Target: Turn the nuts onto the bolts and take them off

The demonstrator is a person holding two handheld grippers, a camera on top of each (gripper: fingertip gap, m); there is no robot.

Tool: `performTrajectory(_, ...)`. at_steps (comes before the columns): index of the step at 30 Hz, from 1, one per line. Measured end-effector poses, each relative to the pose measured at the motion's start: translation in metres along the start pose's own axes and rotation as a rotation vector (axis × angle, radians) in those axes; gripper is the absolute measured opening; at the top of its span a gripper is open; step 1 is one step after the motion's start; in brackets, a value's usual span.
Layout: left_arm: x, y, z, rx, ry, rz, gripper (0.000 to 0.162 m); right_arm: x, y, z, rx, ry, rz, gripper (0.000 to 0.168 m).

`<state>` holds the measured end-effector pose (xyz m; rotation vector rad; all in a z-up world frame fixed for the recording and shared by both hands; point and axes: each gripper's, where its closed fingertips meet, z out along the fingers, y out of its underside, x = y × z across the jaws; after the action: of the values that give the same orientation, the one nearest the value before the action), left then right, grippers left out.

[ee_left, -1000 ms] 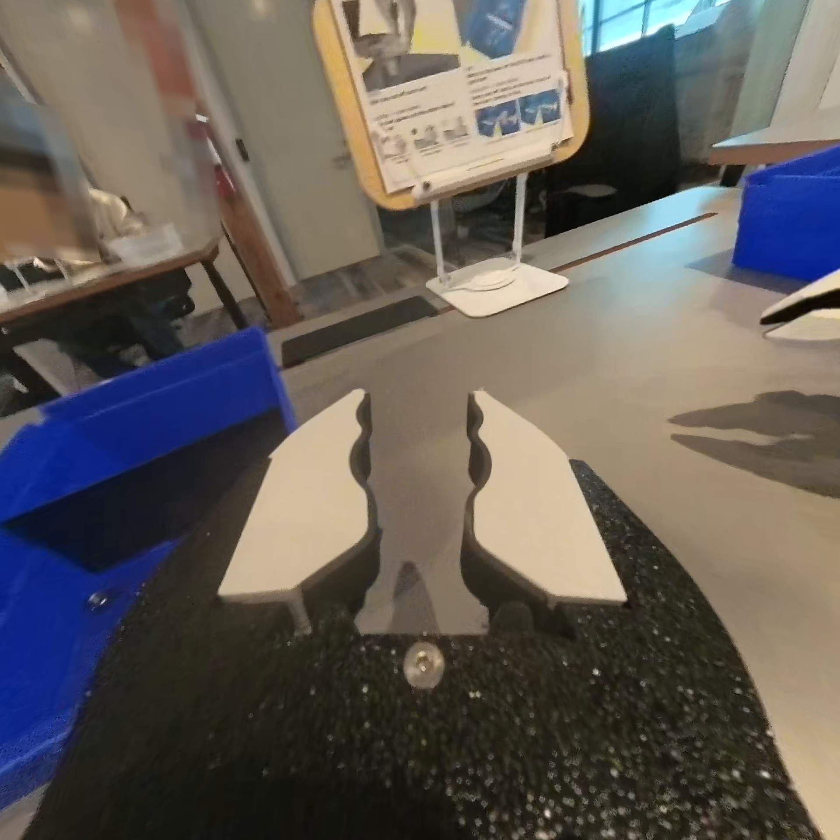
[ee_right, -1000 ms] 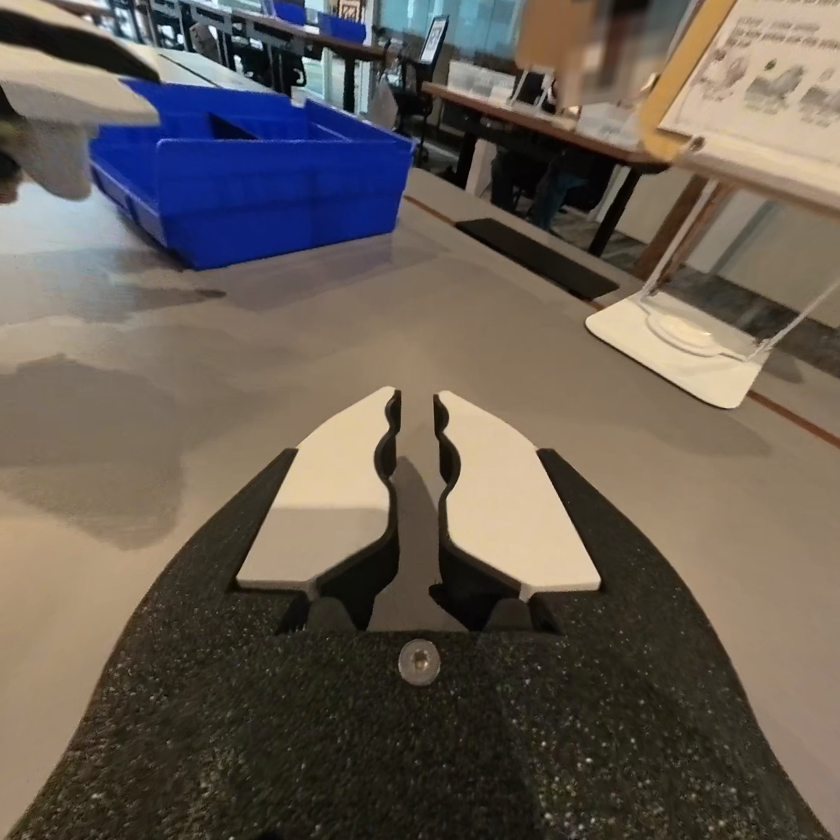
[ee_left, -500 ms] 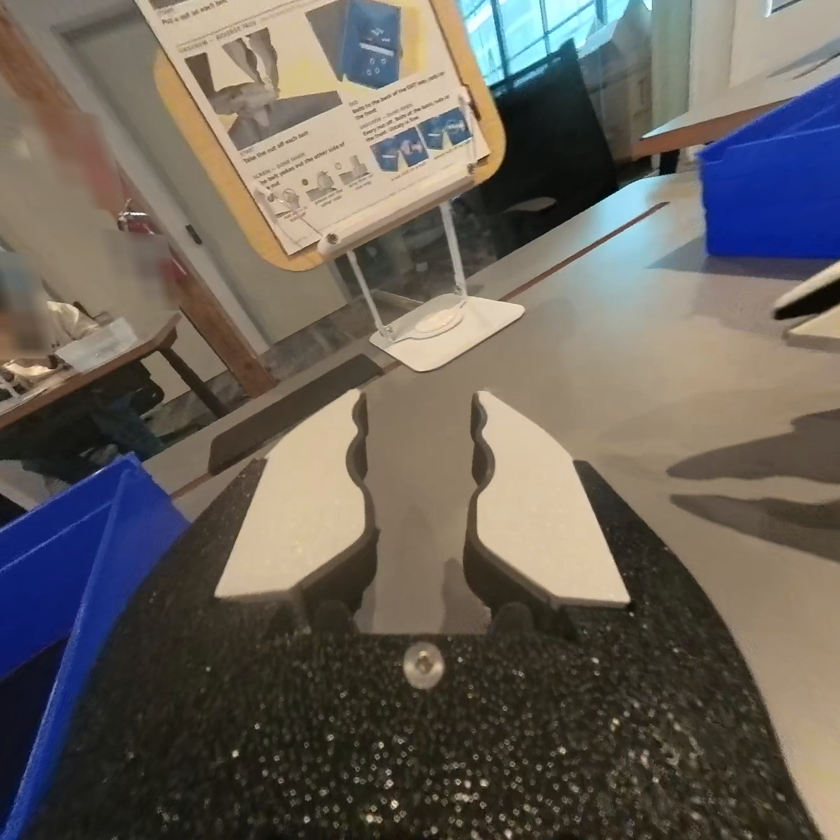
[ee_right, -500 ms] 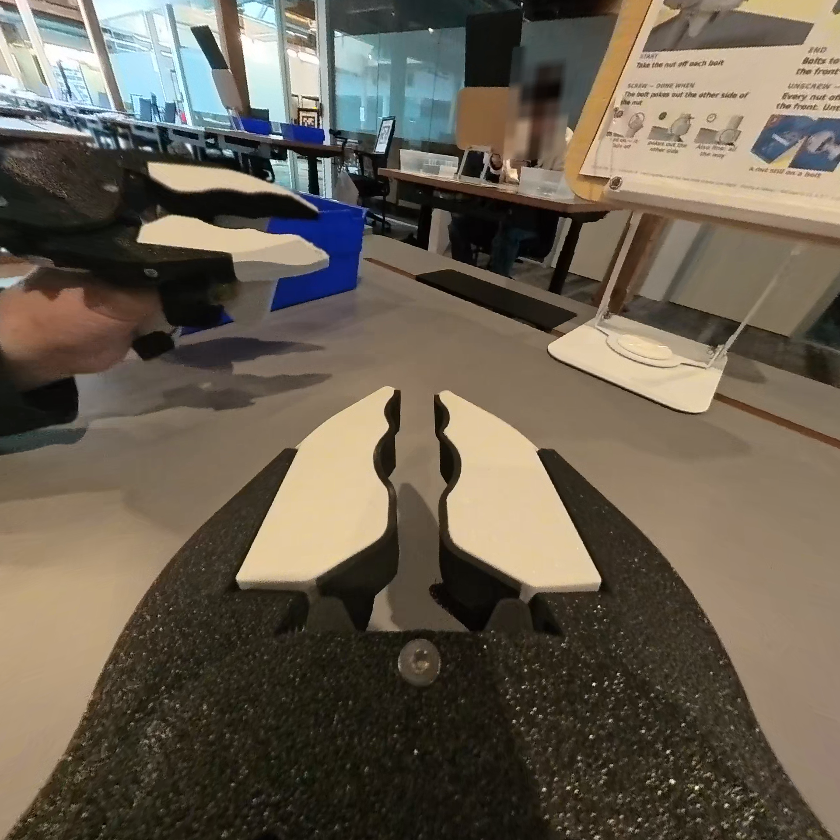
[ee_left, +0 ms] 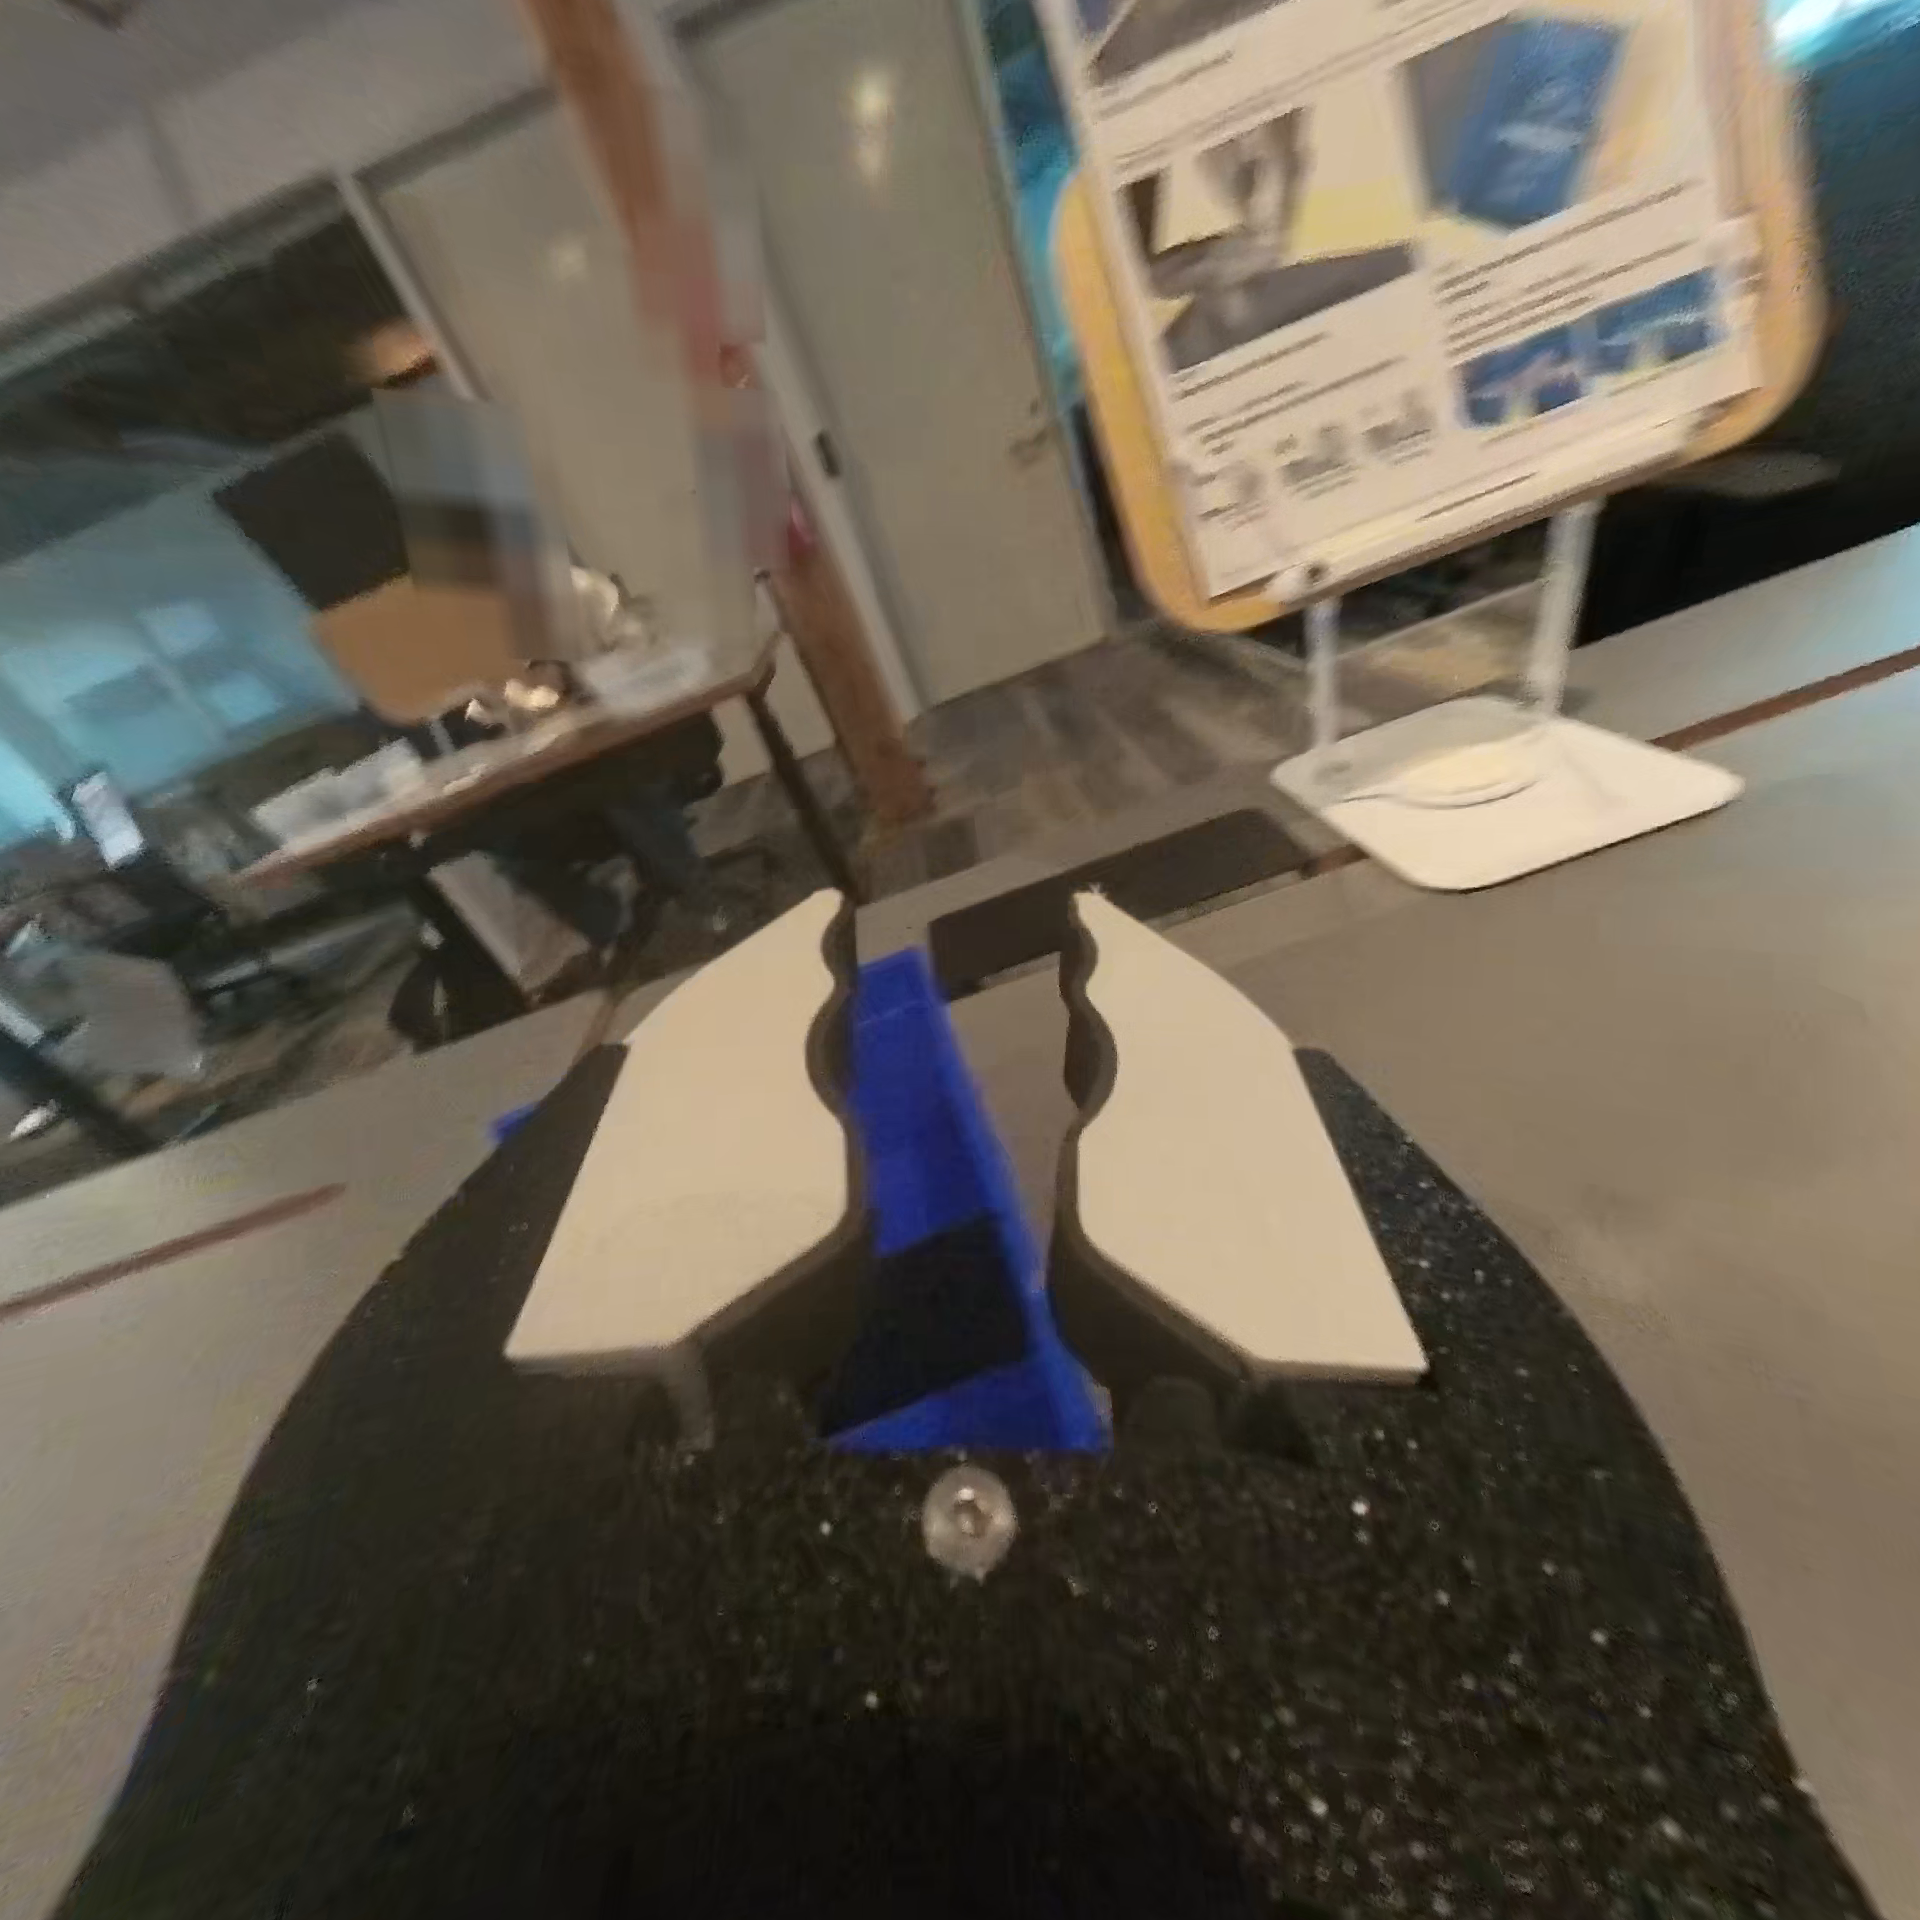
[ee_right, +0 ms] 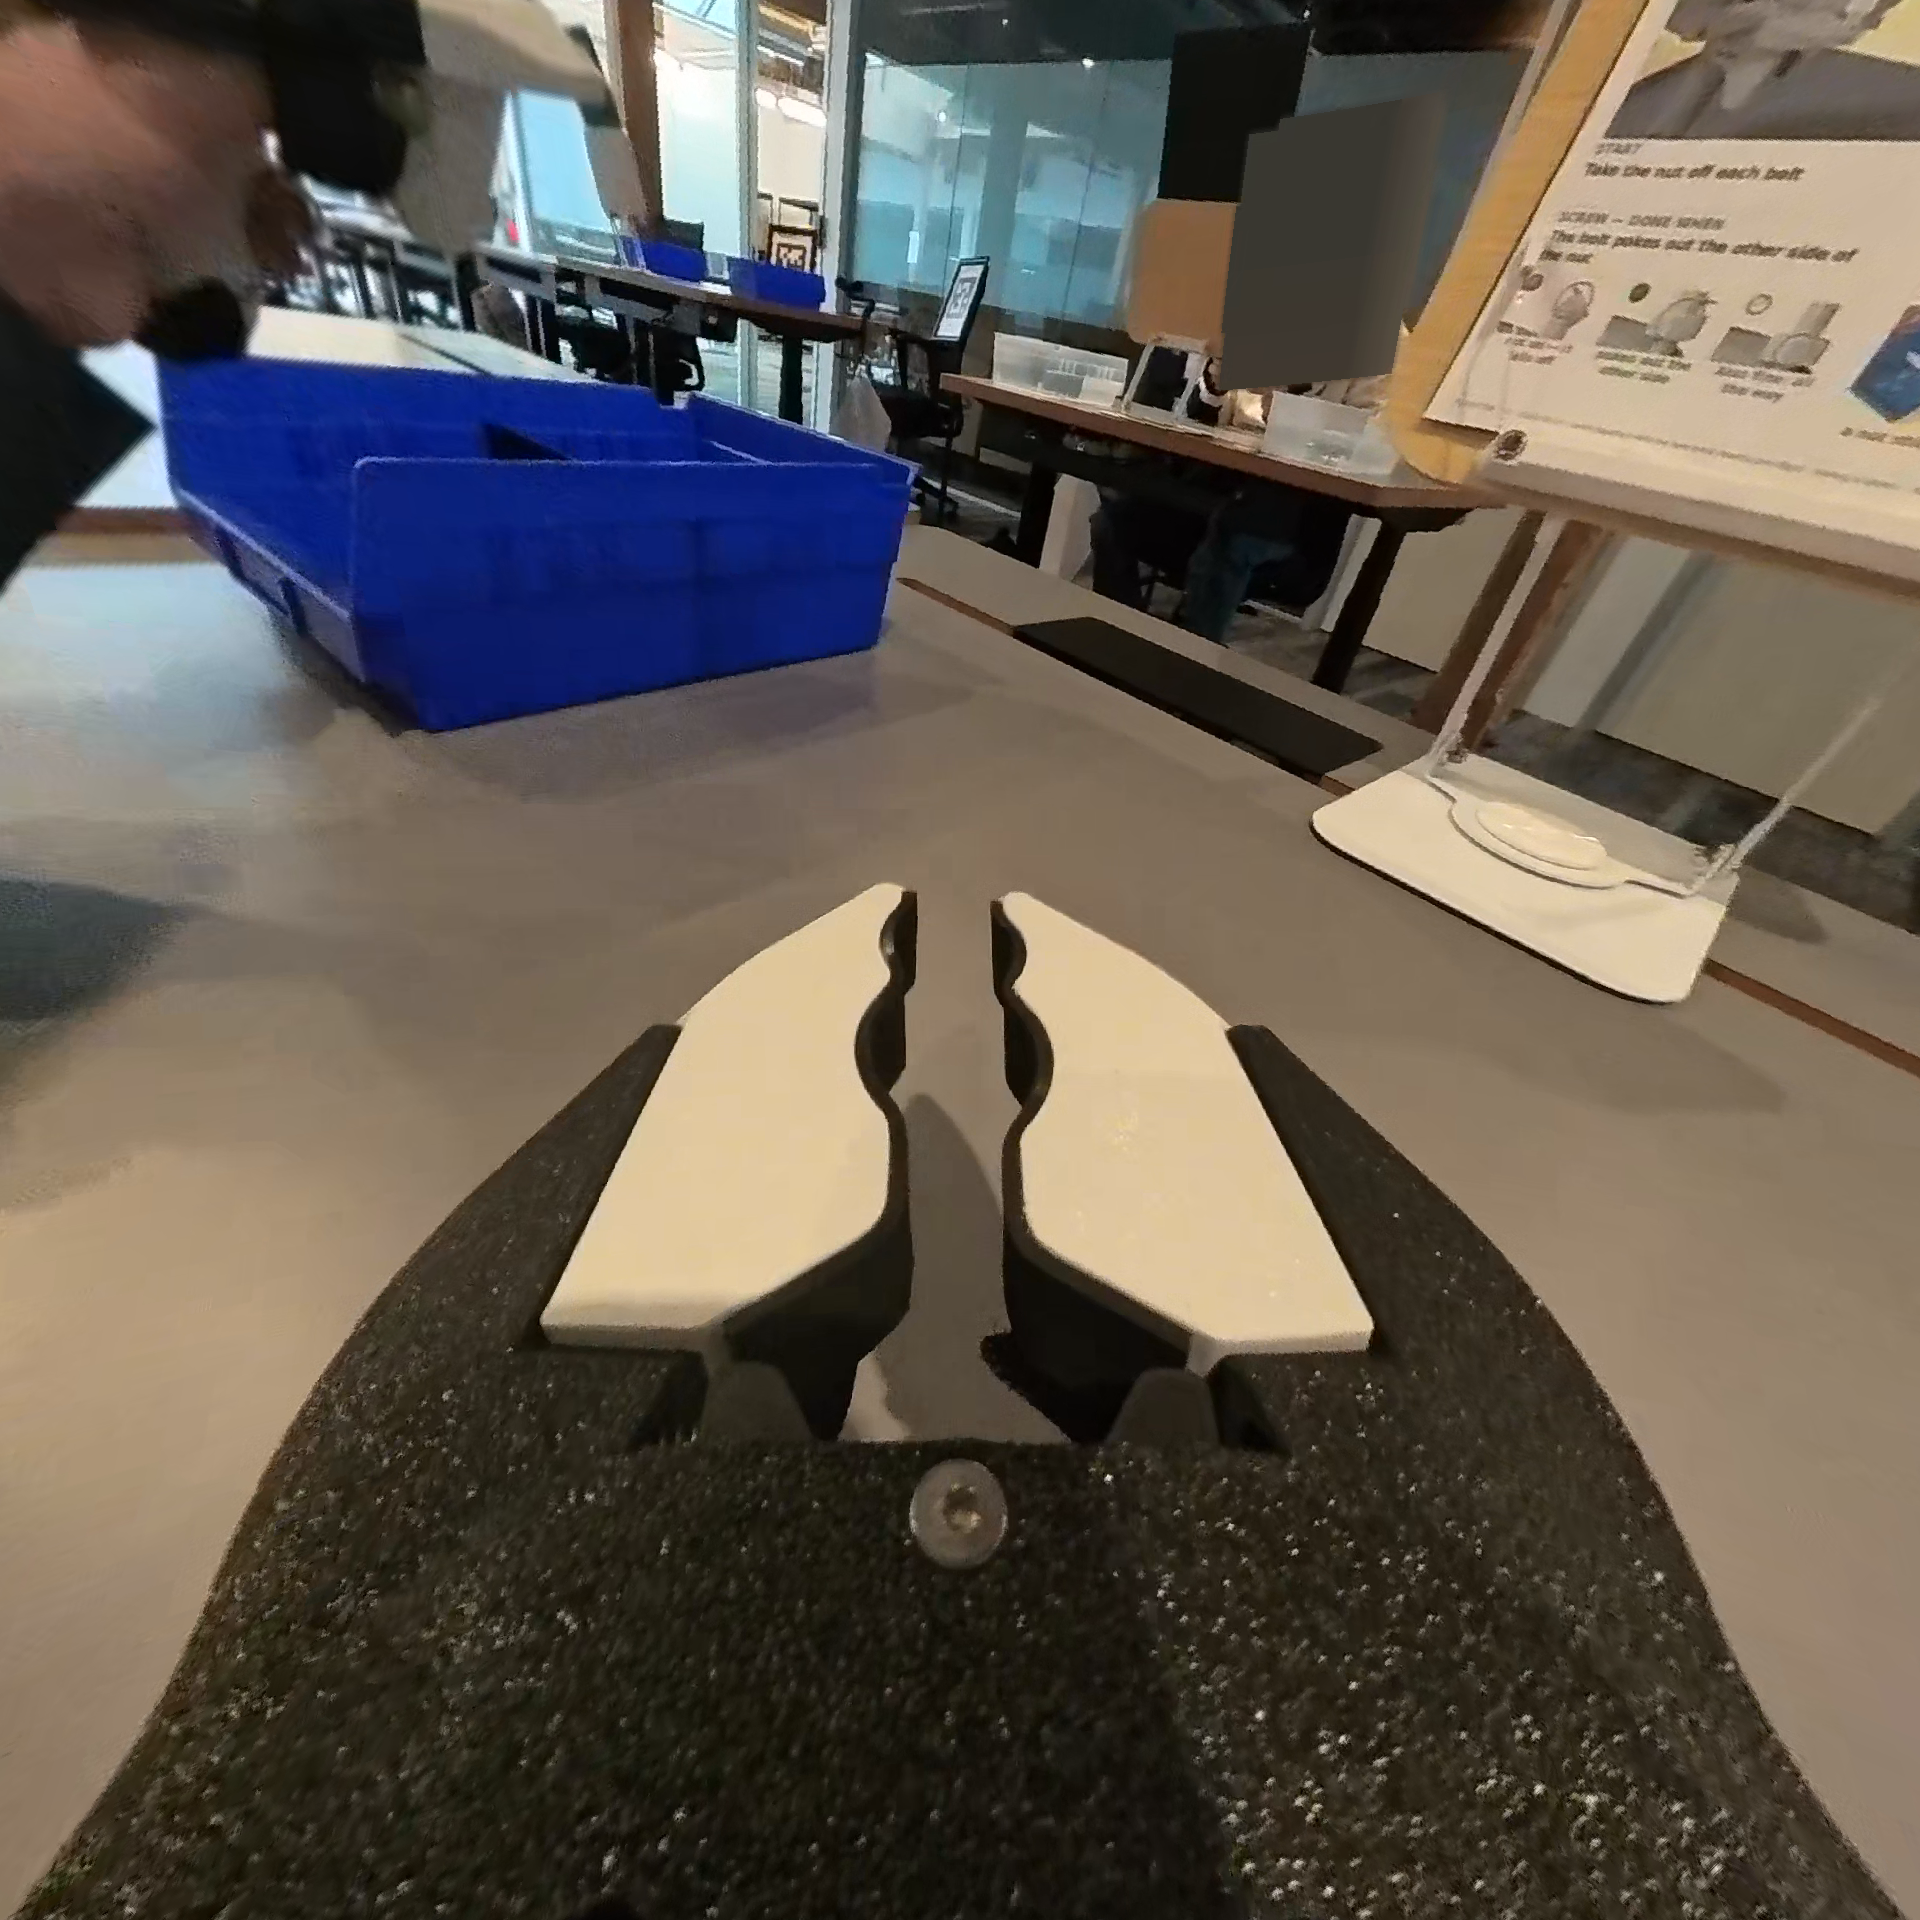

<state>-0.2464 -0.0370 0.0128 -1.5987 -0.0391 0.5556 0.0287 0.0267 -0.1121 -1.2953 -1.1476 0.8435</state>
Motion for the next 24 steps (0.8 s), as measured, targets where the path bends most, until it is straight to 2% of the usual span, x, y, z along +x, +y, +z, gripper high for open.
performTrajectory(3, -0.052, 0.025, 0.019, -0.192, 0.021, -0.029, 0.033, -0.001, 0.001, 0.001, -0.005, -0.012, 0.006, 0.013)
performTrajectory(4, -0.062, 0.041, 0.027, -0.287, 0.066, -0.038, 0.03, -0.001, 0.001, 0.002, -0.004, -0.016, 0.011, 0.013)
performTrajectory(6, -0.078, 0.079, 0.044, -0.507, 0.159, -0.052, 0.035, -0.001, 0.001, 0.001, 0.003, -0.022, 0.024, 0.013)
performTrajectory(10, -0.1, 0.138, 0.074, -0.782, 0.266, -0.096, 0.041, 0.0, -0.002, 0.0, 0.02, -0.025, 0.042, 0.013)
performTrajectory(14, -0.098, 0.189, 0.078, -1.06, 0.345, -0.118, 0.04, 0.001, -0.005, -0.003, 0.03, -0.016, 0.033, 0.013)
performTrajectory(19, -0.097, 0.201, 0.087, -1.15, 0.367, -0.075, 0.028, -0.001, -0.005, -0.003, 0.029, -0.016, 0.016, 0.013)
performTrajectory(24, -0.088, 0.22, 0.082, -1.33, 0.399, -0.035, 0.032, -0.002, -0.008, -0.005, 0.036, -0.013, -0.001, 0.013)
